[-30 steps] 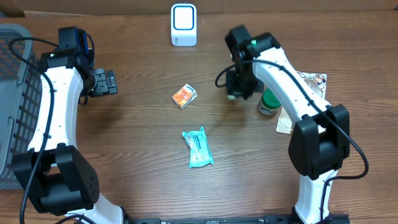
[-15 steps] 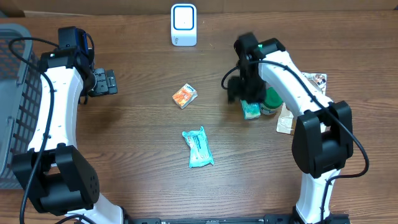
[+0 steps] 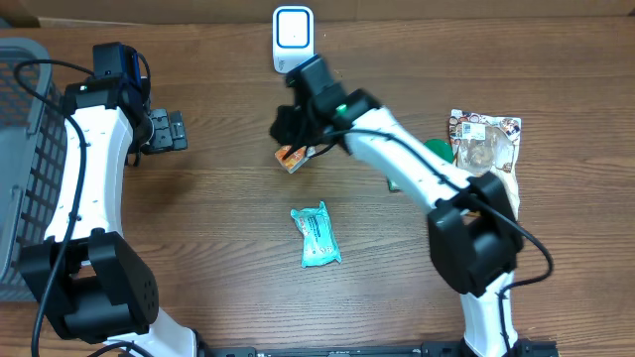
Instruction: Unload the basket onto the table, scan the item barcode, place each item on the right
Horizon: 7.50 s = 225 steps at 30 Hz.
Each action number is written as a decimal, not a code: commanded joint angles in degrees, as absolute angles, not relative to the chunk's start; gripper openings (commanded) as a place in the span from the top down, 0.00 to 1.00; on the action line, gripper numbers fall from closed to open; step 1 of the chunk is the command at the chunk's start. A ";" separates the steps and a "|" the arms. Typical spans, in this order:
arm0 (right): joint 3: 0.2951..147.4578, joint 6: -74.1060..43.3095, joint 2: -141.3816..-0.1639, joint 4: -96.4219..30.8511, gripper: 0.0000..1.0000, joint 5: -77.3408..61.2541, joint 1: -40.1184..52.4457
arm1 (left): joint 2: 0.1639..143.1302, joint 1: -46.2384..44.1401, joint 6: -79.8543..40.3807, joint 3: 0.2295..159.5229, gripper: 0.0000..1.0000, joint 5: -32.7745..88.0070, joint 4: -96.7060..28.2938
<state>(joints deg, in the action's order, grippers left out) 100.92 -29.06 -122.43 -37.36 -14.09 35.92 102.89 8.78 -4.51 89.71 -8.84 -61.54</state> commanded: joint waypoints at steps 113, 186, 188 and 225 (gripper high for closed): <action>117.01 -9.43 -111.63 -45.01 0.96 26.65 27.51 | 103.07 8.97 -4.71 90.06 0.01 -8.99 -61.45; 110.41 -18.68 -109.38 -87.99 0.96 0.21 21.85 | 103.07 8.97 -4.71 90.06 0.00 -8.99 -61.41; 106.98 -18.70 -109.38 -87.68 0.96 -0.36 20.05 | 103.07 8.97 -4.71 90.06 0.00 -8.99 -61.45; 84.38 -8.64 -109.40 -75.48 0.51 -19.20 33.93 | 103.07 8.97 -4.71 90.06 0.00 -8.99 -61.43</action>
